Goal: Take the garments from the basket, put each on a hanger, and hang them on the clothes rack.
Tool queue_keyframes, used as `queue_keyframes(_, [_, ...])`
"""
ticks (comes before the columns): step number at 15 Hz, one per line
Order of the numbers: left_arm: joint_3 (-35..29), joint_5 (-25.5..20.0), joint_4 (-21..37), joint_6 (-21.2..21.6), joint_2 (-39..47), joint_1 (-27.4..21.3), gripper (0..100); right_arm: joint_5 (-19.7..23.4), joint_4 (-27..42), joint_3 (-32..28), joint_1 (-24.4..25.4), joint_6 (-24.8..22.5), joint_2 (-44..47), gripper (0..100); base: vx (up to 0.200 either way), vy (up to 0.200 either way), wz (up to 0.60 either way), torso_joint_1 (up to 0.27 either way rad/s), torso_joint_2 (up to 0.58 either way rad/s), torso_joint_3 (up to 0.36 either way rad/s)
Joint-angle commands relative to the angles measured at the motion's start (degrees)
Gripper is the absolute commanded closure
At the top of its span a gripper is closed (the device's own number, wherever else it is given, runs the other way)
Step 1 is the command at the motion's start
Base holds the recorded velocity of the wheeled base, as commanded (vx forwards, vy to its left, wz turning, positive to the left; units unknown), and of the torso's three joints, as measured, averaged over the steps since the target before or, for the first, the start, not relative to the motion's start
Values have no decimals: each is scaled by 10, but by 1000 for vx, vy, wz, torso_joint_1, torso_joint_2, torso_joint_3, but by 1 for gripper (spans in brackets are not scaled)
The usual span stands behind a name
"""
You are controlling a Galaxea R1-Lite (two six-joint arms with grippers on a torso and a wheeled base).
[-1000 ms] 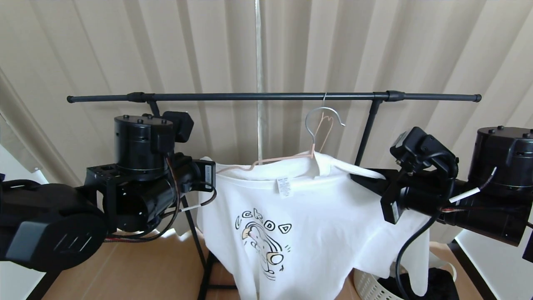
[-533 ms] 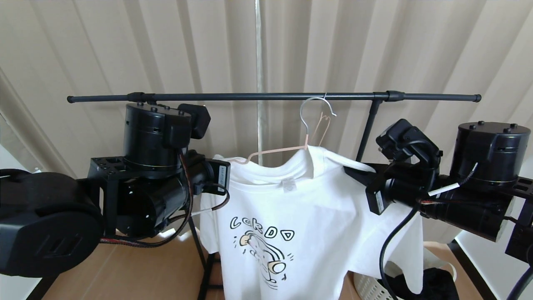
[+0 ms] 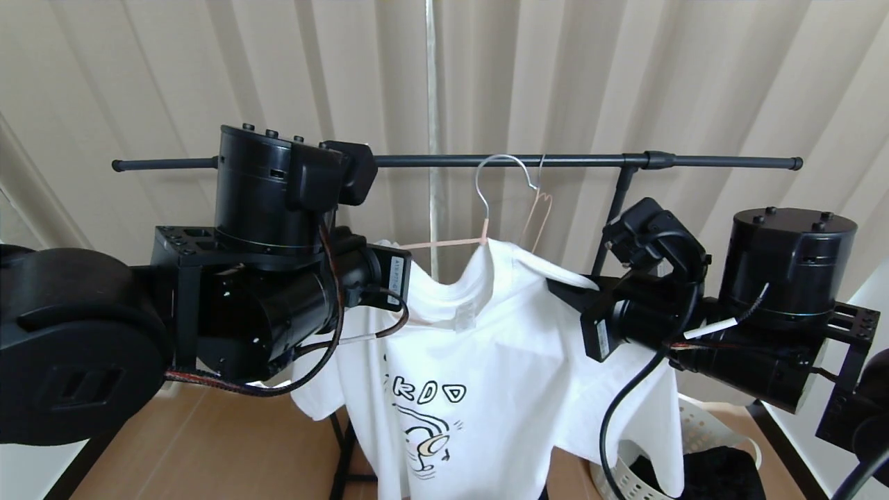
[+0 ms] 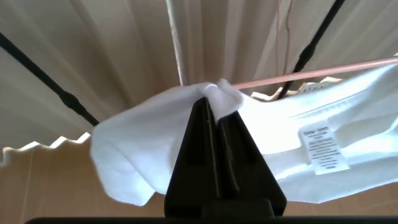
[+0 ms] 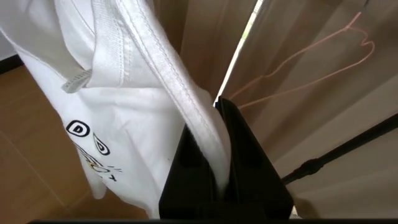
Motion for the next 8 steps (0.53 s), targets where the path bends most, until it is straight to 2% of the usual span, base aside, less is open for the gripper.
queue_keyframes(1, [-12,0,1,1,2,-26,100,-3,-29,-2,11,6,43,100,0,0,0,0,0,0])
queue_keyframes(5, [-48,0,33,0,2,-46,100,-5,-46,-6,25,16,72,100,0,0,0,0,0,0])
queue_keyframes(8, [-65,0,33,0,6,-62,100,-5,-46,-10,37,32,89,100,0,0,0,0,0,0])
